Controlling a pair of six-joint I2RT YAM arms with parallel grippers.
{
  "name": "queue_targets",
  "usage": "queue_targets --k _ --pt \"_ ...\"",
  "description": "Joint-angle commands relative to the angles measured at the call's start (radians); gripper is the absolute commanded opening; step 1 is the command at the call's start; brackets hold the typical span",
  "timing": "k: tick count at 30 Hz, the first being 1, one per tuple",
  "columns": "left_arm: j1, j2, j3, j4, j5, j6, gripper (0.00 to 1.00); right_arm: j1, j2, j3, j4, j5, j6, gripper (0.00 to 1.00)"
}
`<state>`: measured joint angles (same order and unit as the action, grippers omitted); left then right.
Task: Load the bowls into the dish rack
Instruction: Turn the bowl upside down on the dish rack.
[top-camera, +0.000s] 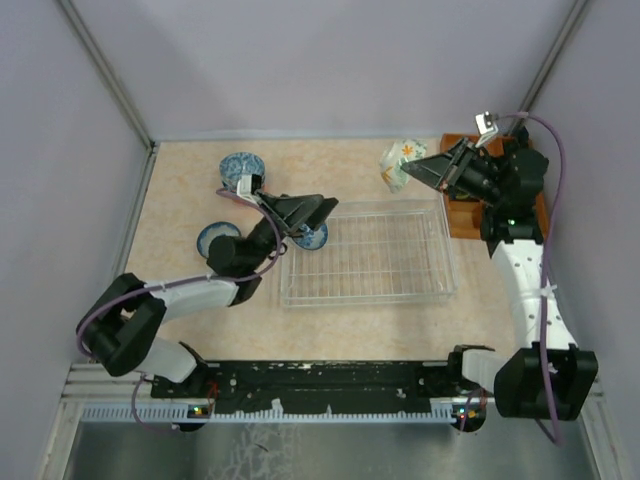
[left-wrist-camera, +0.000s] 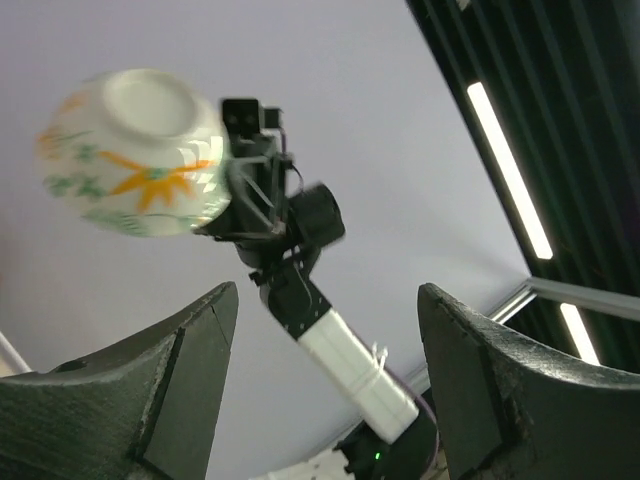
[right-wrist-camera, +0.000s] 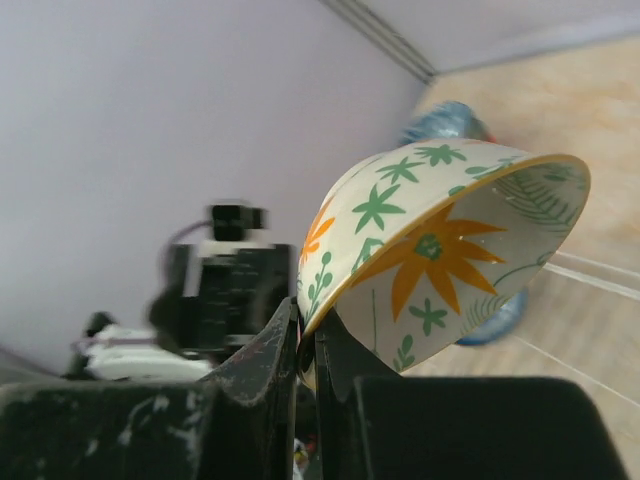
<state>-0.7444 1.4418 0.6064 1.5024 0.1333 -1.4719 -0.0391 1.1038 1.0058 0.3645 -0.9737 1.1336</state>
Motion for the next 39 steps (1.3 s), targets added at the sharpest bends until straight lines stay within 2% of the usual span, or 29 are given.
queue_targets --k 1,3,5,7,10,12,16,21,29,34,39 --pt "0.014 0.031 0.125 -0.16 0.222 0.083 0.78 -0.056 0.116 0.122 -0.695 -0.017 -0.564 0.0" --pt "0.014 0.058 0.226 -0.326 0.292 0.155 0.77 -0.049 0.159 0.163 -0.808 0.072 -0.684 0.0" --pt "0.009 0.075 0.315 -0.547 0.324 0.252 0.75 -0.046 0.201 0.166 -0.806 0.049 -0.703 0.0" --pt "0.005 0.081 0.393 -0.744 0.305 0.368 0.75 -0.045 0.223 0.17 -0.819 0.078 -0.719 0.0" --pt "0.002 0.118 0.495 -0.941 0.249 0.494 0.74 -0.045 0.252 0.18 -0.861 0.13 -0.764 0.0" --pt "0.002 0.169 0.54 -0.983 0.237 0.529 0.71 -0.046 0.272 0.184 -0.874 0.141 -0.782 0.0" --pt "-0.004 0.283 0.624 -1.044 0.251 0.576 0.56 -0.044 0.309 0.226 -0.948 0.218 -0.848 0.0" --pt "-0.016 0.336 0.63 -1.114 0.205 0.65 0.42 -0.037 0.354 0.277 -1.004 0.224 -0.903 0.0" --pt "-0.022 0.382 0.669 -1.165 0.208 0.703 0.36 0.017 0.421 0.326 -1.078 0.29 -0.98 0.0" --pt "-0.039 0.454 0.739 -1.202 0.203 0.724 0.34 0.031 0.441 0.327 -1.084 0.32 -0.994 0.0" --pt "-0.038 0.49 0.744 -1.219 0.163 0.743 0.32 0.034 0.461 0.322 -1.081 0.332 -1.003 0.0"
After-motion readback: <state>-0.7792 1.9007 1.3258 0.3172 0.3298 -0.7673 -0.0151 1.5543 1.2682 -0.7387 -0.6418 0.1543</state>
